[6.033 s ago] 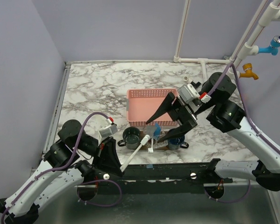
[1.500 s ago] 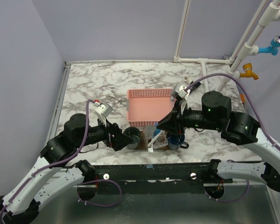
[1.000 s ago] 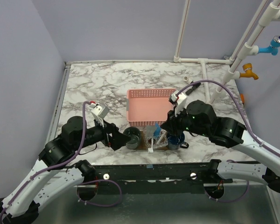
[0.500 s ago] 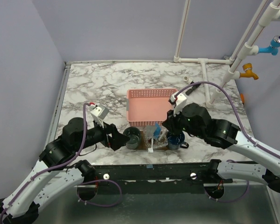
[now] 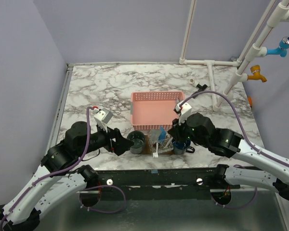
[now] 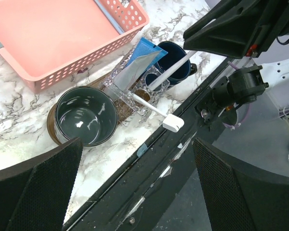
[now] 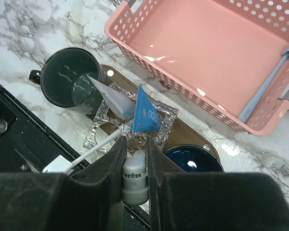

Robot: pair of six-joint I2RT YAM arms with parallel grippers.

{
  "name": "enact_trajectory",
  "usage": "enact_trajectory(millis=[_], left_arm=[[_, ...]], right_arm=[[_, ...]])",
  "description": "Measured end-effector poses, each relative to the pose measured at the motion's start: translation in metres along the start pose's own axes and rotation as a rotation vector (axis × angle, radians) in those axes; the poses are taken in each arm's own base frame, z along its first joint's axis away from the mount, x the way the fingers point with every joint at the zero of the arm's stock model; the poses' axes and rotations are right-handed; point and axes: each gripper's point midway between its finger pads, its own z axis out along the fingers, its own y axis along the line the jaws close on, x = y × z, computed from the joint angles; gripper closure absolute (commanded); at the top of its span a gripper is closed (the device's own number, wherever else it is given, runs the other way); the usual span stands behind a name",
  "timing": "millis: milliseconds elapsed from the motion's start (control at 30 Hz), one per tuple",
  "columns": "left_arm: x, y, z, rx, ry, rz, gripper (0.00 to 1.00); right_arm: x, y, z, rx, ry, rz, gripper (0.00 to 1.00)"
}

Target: Prepare toiletry sets of a toothbrush and toothpaste on the tray

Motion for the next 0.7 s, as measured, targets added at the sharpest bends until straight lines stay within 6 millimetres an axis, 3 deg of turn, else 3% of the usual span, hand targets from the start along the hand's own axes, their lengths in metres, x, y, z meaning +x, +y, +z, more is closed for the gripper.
enact_trajectory(millis=[200,700], left_arm=[[0.000,0.000,0.000,0.000,-0.002,-0.001,0.05],[0.000,0.000,0.003,-0.002,0.005,-0.008,0.05]], right_arm=[[0.017,-0.006,0.003,0.007,-0.032,0.027,1.00],[0.028,-0.018,0.018,0.056,-0.153,0.155,0.99]])
